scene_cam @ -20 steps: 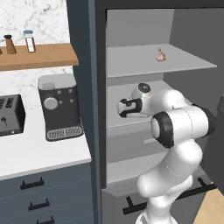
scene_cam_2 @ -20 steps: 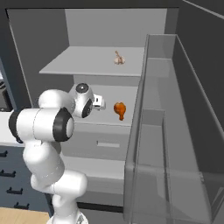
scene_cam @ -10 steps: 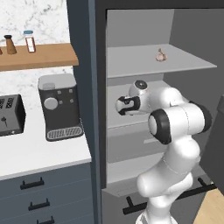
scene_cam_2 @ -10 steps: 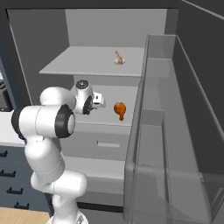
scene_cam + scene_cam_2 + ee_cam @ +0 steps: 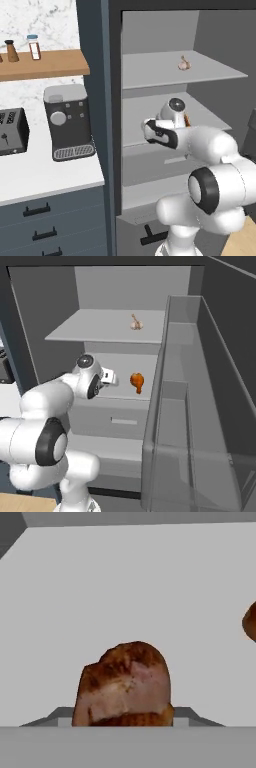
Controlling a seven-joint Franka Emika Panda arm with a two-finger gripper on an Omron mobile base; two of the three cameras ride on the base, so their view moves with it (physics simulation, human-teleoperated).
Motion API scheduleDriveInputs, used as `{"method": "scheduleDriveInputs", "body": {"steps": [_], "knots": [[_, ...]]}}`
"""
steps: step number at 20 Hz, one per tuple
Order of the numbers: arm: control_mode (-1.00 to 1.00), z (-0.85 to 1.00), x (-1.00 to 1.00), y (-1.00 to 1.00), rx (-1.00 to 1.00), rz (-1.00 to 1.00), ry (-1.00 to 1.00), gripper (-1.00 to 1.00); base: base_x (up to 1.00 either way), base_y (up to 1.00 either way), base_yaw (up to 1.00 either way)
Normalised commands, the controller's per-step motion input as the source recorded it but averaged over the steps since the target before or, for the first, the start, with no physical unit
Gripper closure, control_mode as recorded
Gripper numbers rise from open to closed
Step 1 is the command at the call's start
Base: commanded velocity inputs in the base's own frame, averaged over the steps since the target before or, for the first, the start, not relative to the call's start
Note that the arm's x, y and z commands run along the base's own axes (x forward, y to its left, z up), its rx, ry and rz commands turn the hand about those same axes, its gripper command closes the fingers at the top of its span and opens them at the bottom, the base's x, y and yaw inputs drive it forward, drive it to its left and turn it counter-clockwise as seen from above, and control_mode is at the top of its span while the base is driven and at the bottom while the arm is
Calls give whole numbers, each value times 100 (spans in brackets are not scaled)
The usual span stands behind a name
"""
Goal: Place one garlic and one chicken drumstick in each tupperware on the nearby counter, to pack two identical lunches.
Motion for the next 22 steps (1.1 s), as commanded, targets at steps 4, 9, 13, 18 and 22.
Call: {"method": "scheduleDriveInputs", "body": {"steps": [4, 9, 13, 18, 22], "knots": [[-100, 84, -100, 0, 0, 0, 1, 100, 0, 0, 0], [-100, 64, -100, 0, 0, -1, 4, 100, 0, 0, 0], [-100, 14, -100, 0, 0, -3, 2, 100, 0, 0, 0], [-100, 3, -100, 0, 0, -2, 1, 100, 0, 0, 0], [100, 0, -50, 0, 0, 0, 0, 100, -50, 0, 0]]}}
